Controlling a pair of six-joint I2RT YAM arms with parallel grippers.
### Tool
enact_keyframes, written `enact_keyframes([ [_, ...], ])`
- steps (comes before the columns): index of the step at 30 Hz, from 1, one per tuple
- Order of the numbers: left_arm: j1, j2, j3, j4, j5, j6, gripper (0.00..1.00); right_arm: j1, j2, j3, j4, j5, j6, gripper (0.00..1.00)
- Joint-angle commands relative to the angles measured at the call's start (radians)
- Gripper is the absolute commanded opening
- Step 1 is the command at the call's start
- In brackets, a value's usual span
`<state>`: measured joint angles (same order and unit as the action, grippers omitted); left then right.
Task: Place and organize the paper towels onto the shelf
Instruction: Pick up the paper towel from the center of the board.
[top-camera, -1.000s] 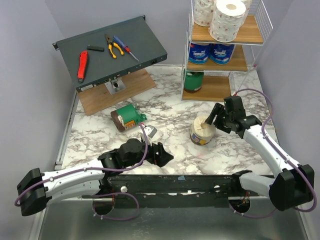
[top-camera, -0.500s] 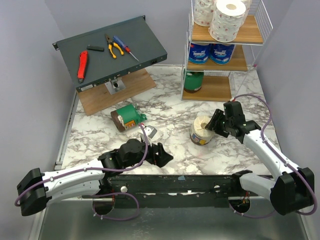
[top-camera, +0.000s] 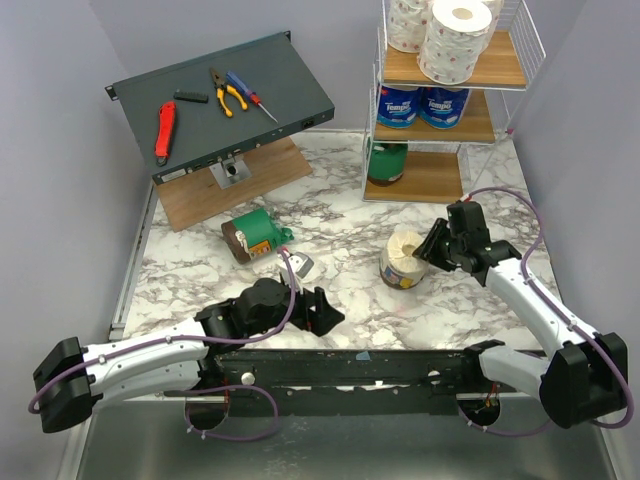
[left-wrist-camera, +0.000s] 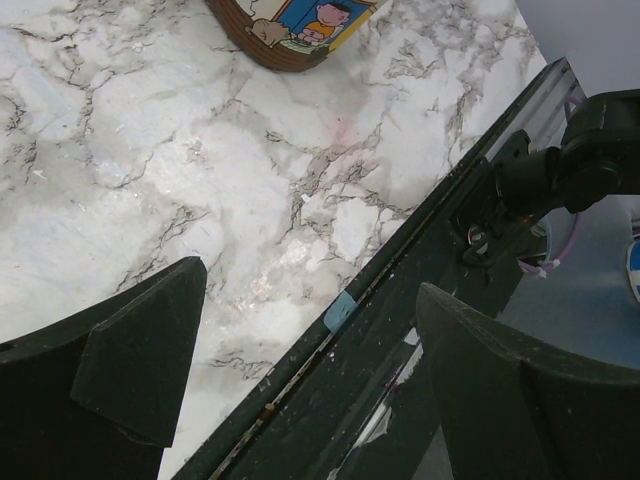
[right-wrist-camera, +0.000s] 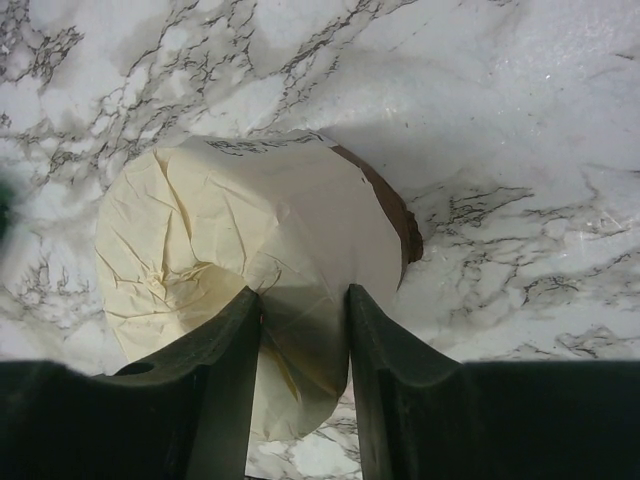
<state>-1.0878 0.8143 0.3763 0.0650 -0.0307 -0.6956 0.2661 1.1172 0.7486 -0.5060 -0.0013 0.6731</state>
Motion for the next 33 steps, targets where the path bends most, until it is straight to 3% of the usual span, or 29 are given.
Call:
enact_keyframes([
  [1,-0.003,-0.025,0.005,-0.024,-0.019,0.022,0.90,-0.005,-0.026,0.041,0.025,0.023,0.038,0.34],
  [12,-0.003,0.023,0.035,-0.022,-0.014,0.041,0.91,-0.015,-0.011,0.199,0.000,0.132,0.085,0.33],
  [27,-0.001,-0.054,0.018,-0.064,-0.060,0.048,0.92,-0.214,0.194,0.256,0.247,0.122,0.224,0.32],
  [33,0.002,-0.059,0.019,-0.064,-0.078,0.053,0.92,-0.230,0.292,0.283,0.344,0.160,0.276,0.32],
])
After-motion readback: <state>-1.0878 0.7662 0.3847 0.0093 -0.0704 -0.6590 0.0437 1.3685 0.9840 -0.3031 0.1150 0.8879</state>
